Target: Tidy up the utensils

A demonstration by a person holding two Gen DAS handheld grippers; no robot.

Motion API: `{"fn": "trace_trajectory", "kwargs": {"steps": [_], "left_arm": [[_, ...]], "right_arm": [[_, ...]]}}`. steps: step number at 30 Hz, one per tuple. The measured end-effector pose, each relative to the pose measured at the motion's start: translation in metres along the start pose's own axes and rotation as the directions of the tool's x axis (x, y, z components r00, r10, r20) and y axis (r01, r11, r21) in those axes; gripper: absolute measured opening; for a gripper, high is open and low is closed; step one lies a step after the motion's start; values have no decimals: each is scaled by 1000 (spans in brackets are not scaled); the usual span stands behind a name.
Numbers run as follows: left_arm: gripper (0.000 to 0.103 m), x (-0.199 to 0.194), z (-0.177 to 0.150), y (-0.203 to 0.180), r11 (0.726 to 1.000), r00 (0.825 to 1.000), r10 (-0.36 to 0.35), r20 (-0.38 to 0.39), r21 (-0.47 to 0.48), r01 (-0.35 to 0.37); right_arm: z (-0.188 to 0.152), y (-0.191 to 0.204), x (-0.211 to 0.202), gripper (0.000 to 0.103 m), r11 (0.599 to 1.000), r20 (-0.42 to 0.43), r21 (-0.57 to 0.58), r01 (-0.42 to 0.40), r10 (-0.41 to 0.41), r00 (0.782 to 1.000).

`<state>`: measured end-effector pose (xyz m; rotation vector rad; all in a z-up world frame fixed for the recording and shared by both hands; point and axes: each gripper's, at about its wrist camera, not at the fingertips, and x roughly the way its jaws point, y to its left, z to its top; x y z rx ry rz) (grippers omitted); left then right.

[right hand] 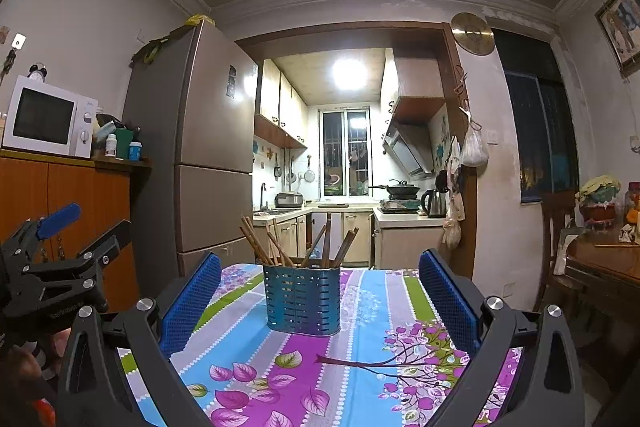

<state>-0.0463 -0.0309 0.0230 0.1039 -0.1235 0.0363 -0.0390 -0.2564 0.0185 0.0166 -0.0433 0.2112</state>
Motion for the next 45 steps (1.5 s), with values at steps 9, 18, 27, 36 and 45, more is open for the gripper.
{"fn": "trace_trajectory", "kwargs": {"steps": [9, 18, 27, 36, 45], "left_arm": [[98, 6, 2, -4, 1000, 999, -31, -19, 3, 31], [98, 9, -1, -11, 998, 997, -65, -37, 19, 65], [98, 12, -1, -12, 998, 997, -61, -54, 21, 62], [98, 15, 1, -6, 994, 992, -107, -62, -20, 106], [98, 23, -1, 2, 982, 976, -179, -123, -76, 170]], "right_arm": [[1, -2, 1, 98, 1000, -1, 6, 4, -4, 1000], [0, -7, -2, 98, 1000, -10, 8, 18, -18, 1000], [-1, -10, -5, 98, 1000, -20, 13, 26, -26, 999], [-3, -13, -4, 98, 1000, -34, 20, 20, -19, 999], [-6, -14, -2, 98, 1000, -70, 26, 3, -2, 998]]}}
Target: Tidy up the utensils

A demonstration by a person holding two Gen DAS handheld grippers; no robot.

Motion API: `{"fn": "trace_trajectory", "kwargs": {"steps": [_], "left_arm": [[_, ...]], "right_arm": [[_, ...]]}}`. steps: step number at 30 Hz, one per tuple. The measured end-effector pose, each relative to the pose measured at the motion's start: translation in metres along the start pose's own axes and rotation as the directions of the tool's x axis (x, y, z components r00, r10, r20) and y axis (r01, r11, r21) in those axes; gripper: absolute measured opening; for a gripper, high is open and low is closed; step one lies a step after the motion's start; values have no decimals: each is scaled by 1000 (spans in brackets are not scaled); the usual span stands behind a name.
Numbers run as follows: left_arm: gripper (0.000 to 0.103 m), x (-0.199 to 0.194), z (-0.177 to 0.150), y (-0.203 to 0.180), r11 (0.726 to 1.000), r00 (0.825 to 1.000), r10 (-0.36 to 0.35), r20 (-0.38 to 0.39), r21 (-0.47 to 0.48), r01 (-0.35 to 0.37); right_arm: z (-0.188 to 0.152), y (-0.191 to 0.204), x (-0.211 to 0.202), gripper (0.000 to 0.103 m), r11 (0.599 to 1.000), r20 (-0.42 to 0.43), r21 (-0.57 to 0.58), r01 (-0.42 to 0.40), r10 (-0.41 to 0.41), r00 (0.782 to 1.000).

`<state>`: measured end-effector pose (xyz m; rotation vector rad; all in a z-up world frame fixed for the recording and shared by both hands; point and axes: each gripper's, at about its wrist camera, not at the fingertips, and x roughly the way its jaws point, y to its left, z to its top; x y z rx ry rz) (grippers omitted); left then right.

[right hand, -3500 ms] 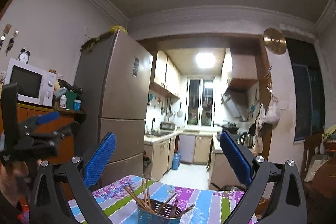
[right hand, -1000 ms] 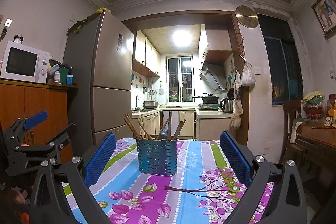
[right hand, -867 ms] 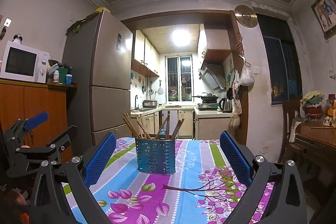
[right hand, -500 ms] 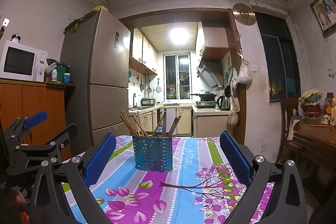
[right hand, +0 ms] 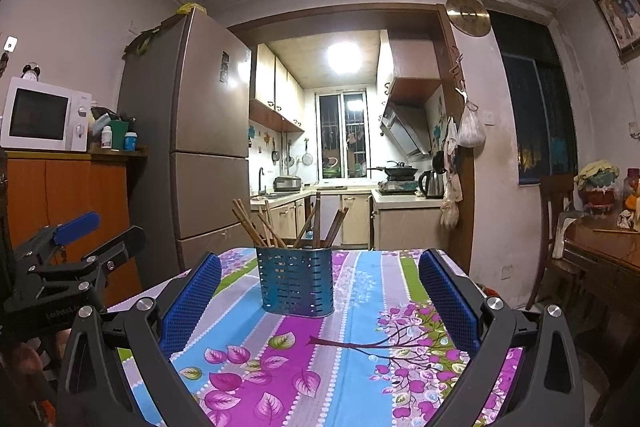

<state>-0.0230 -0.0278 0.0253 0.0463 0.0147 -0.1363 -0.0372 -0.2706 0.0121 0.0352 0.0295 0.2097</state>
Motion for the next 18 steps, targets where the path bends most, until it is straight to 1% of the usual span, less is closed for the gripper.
{"fn": "trace_trajectory", "kwargs": {"steps": [4, 18], "left_arm": [[98, 1, 1, 2, 1000, 1000, -18, -20, -15, 17], [98, 0, -1, 4, 1000, 1000, -10, -25, -25, 10]], "right_arm": [[0, 0, 0, 98, 1000, -2, 0, 3, -3, 1000], [-4, -4, 2, 98, 999, -25, 5, 41, -41, 999]]}}
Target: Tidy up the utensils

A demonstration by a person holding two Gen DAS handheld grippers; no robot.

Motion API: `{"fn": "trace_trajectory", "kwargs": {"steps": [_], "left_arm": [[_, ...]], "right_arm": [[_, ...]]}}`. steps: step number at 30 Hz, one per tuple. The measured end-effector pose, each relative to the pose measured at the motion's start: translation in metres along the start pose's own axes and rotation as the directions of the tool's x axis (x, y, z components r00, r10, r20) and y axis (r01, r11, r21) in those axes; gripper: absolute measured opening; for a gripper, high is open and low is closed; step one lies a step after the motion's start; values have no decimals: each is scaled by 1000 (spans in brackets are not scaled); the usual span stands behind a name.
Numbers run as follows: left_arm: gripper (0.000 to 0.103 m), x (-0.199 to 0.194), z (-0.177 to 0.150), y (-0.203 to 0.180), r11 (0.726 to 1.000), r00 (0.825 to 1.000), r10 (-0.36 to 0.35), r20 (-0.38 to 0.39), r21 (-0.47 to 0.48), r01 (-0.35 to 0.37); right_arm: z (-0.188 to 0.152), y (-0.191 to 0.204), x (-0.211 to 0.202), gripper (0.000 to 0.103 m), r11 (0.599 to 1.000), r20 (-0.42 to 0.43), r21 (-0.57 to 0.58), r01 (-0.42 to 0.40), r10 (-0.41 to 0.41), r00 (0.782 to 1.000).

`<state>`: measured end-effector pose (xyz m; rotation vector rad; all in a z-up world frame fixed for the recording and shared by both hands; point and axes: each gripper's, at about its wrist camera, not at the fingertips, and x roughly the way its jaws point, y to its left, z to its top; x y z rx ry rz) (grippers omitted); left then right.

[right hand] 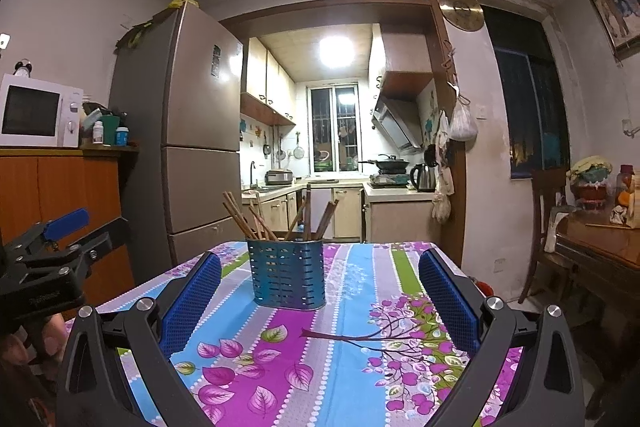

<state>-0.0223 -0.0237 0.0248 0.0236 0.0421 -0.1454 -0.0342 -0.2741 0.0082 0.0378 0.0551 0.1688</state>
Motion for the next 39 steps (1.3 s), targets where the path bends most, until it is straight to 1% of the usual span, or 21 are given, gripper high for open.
{"fn": "trace_trajectory", "kwargs": {"steps": [6, 12, 23, 29, 34, 39], "left_arm": [[98, 1, -2, 2, 1000, 1000, 4, -7, 0, -4], [98, 1, -4, 8, 1000, 1000, 20, -11, -1, -20], [98, 3, -5, 9, 1000, 1000, 29, -11, -5, -30], [97, 3, -5, 6, 1000, 1000, 21, -5, 7, -21], [98, 10, -8, 3, 1000, 999, 20, -40, 15, -19], [98, 14, -11, 6, 999, 998, 31, -56, 10, -31]], "right_arm": [[-1, -1, 2, 98, 1000, -10, -8, 3, -3, 1000], [2, -6, 1, 98, 1000, 2, -3, 18, -18, 1000], [2, -3, 1, 98, 1000, 1, -14, 11, -11, 1000], [2, -4, 2, 98, 1000, -5, -19, 4, -4, 1000], [2, -4, 2, 98, 1000, -5, -17, 5, -5, 1000], [1, -3, 4, 98, 1000, -8, -17, 7, -7, 1000]]}}
